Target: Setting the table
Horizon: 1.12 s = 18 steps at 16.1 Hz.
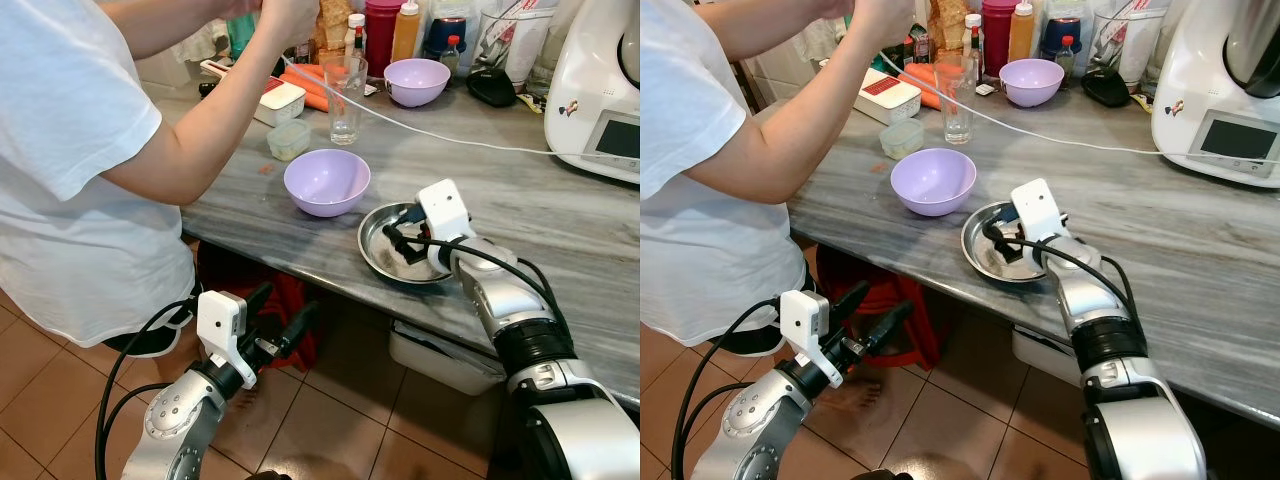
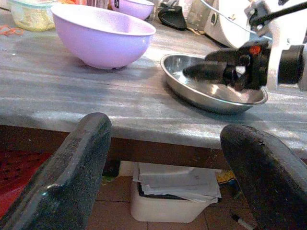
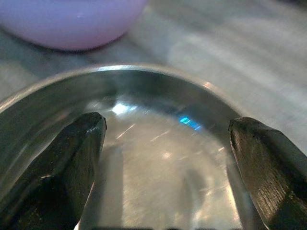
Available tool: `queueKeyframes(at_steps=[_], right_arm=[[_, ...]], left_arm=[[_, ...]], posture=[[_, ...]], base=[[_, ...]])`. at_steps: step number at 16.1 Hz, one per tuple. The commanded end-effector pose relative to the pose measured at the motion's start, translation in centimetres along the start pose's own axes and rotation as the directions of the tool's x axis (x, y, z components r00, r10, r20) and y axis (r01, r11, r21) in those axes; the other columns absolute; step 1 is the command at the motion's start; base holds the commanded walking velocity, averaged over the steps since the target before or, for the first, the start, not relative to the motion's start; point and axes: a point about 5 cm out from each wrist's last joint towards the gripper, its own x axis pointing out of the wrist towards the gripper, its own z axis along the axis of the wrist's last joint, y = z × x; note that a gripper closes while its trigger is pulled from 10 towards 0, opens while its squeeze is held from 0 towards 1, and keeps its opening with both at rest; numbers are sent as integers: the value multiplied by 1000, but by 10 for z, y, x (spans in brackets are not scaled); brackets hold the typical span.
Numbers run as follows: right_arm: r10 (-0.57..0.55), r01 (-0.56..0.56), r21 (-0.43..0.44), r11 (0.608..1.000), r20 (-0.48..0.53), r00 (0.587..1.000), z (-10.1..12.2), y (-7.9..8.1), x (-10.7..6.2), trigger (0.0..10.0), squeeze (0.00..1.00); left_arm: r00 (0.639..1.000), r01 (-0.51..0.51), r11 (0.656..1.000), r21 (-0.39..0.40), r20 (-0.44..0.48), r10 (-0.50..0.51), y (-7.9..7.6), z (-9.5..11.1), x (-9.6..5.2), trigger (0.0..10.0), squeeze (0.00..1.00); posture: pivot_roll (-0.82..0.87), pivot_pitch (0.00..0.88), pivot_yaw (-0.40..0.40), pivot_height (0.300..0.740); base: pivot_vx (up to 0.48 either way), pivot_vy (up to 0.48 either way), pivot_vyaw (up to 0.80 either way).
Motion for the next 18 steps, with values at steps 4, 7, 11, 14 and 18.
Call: queueKeyframes(at_steps=[4, 7, 11, 14, 18], right_arm=[[64, -62, 39, 997, -50, 997, -2, 13, 7, 10000, 0], [95, -89, 90, 992, -61, 994, -4, 22, 13, 10000, 0], [102, -97, 77, 992, -63, 993, -1, 29, 18, 10000, 0], [66, -64, 50, 997, -41, 997, 2, 24, 18, 10000, 0], [-41, 34, 75, 997, 89, 995, 14, -2, 7, 10000, 0]], left_arm=[[1000, 6, 1000, 21, 0, -6, 0, 4, -1, 10000, 0], [1000, 0, 1000, 20, -4, 0, -1, 3, -3, 10000, 0], [1000, -10, 1000, 23, -6, 10, -1, 3, -6, 10000, 0], [1000, -20, 1000, 23, -9, 20, -1, 3, -8, 10000, 0], [1000, -23, 1000, 21, 9, 23, 0, 5, -5, 10000, 0]], posture=[[-27, 86, 58, 740], [-14, 89, 54, 740], [4, 95, 50, 740], [11, 96, 47, 740], [-2, 82, 53, 740]], base=[[0, 0, 0], [0, 0, 0], [0, 0, 0], [0, 0, 0], [0, 0, 0]])
